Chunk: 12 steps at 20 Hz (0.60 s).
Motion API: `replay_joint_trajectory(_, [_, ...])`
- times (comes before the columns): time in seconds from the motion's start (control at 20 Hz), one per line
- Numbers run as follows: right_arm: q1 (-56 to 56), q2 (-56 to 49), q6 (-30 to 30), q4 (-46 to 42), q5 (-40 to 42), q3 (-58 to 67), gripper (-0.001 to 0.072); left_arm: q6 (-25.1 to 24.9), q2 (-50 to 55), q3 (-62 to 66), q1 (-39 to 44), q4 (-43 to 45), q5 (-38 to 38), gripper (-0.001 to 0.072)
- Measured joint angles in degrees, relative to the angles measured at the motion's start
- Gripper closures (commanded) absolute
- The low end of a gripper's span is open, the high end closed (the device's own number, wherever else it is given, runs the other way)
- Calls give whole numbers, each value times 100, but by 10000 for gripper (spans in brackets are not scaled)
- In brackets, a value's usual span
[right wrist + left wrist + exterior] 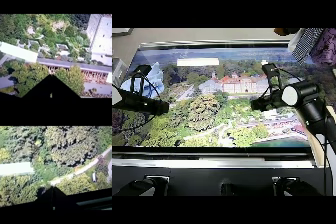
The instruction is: Fold the clothes and pants, and hang the long-sleeved shirts on hangers.
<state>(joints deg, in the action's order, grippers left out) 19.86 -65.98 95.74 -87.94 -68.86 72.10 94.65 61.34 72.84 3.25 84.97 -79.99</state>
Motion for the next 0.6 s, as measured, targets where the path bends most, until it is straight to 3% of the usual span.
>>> replay_joint_trajectory(0.3, [0, 0, 2, 11, 0, 0, 678, -66, 33, 0, 2, 50, 184, 679])
replay_joint_trajectory(0.35, [0, 0, 0, 13, 0, 0, 678, -70, 44, 0, 2, 52, 223, 569])
replay_joint_trajectory(0.4, [0, 0, 0, 13, 0, 0, 678, -57, 63, 0, 2, 55, 258, 338])
replay_joint_trajectory(0.45, [0, 0, 2, 11, 0, 0, 678, 57, 98, 0, 2, 70, 286, -13])
replay_joint_trajectory(0.6, [0, 0, 0, 11, 0, 0, 678, 640, 289, 0, -35, 448, 389, -13])
